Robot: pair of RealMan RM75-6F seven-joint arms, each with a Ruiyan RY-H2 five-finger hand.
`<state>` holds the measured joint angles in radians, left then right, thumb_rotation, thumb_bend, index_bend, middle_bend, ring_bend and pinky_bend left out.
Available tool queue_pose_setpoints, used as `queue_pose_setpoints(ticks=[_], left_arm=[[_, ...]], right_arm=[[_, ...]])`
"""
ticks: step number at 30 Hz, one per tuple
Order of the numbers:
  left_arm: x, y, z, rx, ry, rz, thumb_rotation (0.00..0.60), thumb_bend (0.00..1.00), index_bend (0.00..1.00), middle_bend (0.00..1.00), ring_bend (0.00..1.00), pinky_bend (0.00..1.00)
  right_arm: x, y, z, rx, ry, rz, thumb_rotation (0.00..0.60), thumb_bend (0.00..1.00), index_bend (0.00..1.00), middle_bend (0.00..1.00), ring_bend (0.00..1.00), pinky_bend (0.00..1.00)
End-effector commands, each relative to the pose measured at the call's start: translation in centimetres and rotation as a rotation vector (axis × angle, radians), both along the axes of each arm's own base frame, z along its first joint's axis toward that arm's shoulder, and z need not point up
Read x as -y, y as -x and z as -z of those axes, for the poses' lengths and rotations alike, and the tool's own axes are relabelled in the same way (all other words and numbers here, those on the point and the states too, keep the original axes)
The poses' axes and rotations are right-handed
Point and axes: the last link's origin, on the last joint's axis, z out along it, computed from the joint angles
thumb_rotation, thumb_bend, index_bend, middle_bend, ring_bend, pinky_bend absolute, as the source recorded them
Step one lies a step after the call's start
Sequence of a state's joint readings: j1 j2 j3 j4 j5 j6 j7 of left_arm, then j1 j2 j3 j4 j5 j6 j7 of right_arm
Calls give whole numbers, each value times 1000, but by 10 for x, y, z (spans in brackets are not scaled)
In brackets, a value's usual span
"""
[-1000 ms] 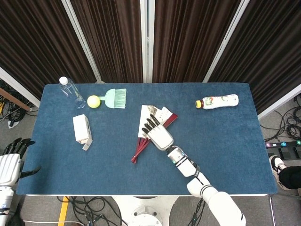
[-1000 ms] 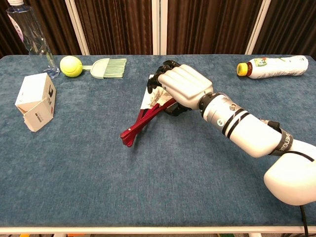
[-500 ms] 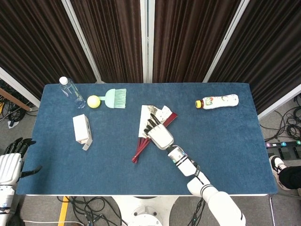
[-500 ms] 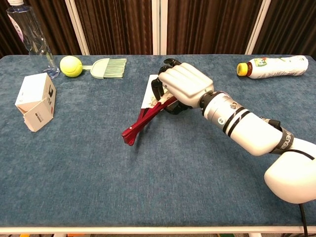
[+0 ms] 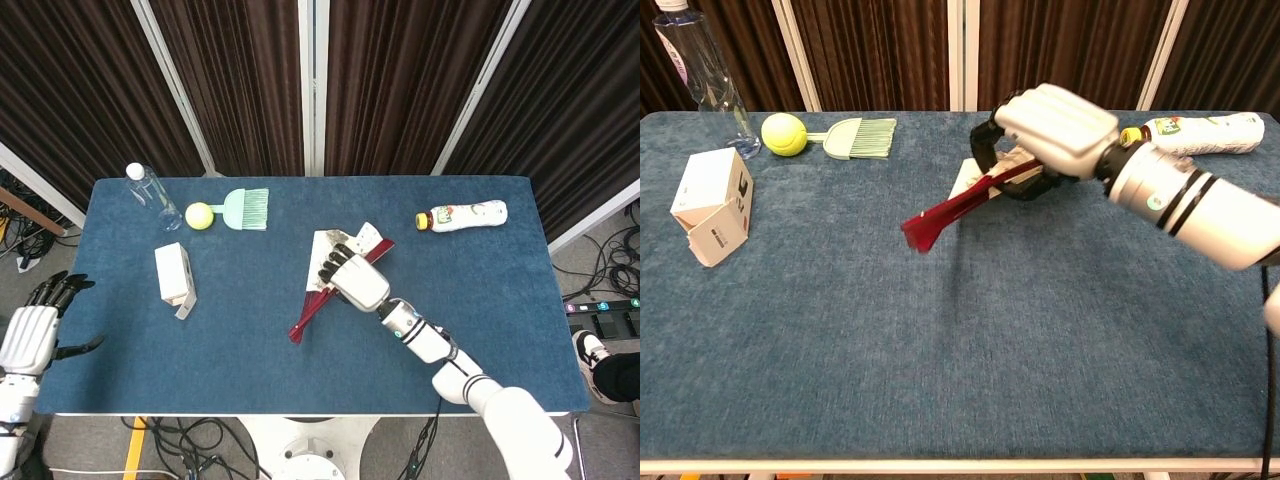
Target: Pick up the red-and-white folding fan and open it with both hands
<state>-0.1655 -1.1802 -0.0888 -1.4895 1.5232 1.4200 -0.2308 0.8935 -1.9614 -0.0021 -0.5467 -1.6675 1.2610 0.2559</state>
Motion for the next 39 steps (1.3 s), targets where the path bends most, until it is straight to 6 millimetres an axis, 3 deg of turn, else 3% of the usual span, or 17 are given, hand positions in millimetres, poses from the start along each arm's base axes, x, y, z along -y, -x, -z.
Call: queue_pose_setpoints(ticks=[1,6,15,26,39], left_arm=[[-20,-16,4,52,32,53,600,0,217,154,80,147],[-49,-44,24,181,130,115,600,0,225,154,80,151],[-92,-102,75,467,333,154,600,0,226,162,80,178],[-110,-163,122,623,448,197,600,0,229,162,80,178],[-127,-200,156,645,405,171,600,0,244,180,80,201]], right_arm=[[-2,-1,-50,38,-67,-40,600,654,710,579,346,272],[-8,-11,-87,60,-89,-42,600,655,709,579,346,288],[-11,-35,-117,110,-95,-77,600,656,708,579,346,304],[-2,-73,-124,167,-7,-106,600,654,708,578,346,320],[-3,-98,-118,207,34,-88,600,654,704,578,346,320]])
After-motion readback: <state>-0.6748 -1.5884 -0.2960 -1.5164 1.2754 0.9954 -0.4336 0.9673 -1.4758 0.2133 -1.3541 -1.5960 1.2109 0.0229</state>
